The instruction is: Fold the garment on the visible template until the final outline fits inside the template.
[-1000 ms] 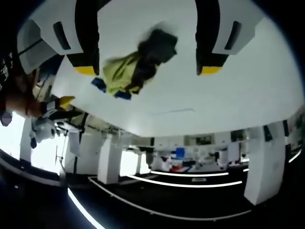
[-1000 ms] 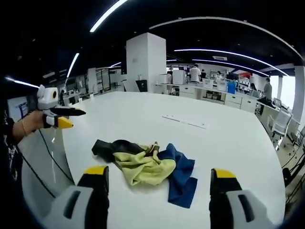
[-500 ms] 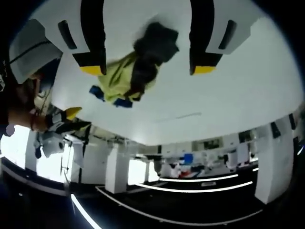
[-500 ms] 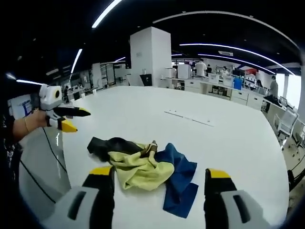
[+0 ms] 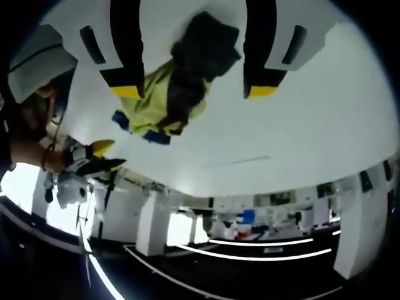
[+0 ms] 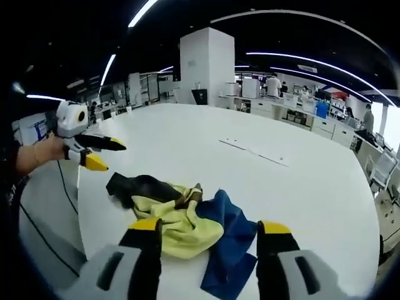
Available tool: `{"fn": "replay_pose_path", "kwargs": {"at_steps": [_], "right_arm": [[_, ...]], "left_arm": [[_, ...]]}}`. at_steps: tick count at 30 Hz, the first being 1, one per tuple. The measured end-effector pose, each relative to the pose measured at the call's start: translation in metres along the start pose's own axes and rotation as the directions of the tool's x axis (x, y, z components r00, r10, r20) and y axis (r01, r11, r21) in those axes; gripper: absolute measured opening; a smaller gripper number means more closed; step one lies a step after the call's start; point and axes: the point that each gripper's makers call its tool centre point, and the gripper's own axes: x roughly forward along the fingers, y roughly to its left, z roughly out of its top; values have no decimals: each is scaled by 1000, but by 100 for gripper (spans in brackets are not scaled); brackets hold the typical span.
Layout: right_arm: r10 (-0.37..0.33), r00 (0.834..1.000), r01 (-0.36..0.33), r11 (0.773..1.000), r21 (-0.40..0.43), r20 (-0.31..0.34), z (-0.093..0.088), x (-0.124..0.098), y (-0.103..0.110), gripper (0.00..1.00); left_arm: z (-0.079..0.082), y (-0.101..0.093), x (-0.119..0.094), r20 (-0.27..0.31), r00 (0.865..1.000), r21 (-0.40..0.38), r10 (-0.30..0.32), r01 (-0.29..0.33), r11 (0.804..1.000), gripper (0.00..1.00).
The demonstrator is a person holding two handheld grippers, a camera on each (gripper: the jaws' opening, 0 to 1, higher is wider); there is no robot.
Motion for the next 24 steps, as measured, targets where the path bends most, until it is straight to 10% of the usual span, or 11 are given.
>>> {"fn": "replay_pose_path", "kwargs": {"at_steps": [24], "right_arm": [[99, 992, -103, 993, -49, -81, -4, 68, -6, 32]], "left_arm": [[-27, 11, 56, -98, 992, -35, -79, 76, 997, 37]]}}
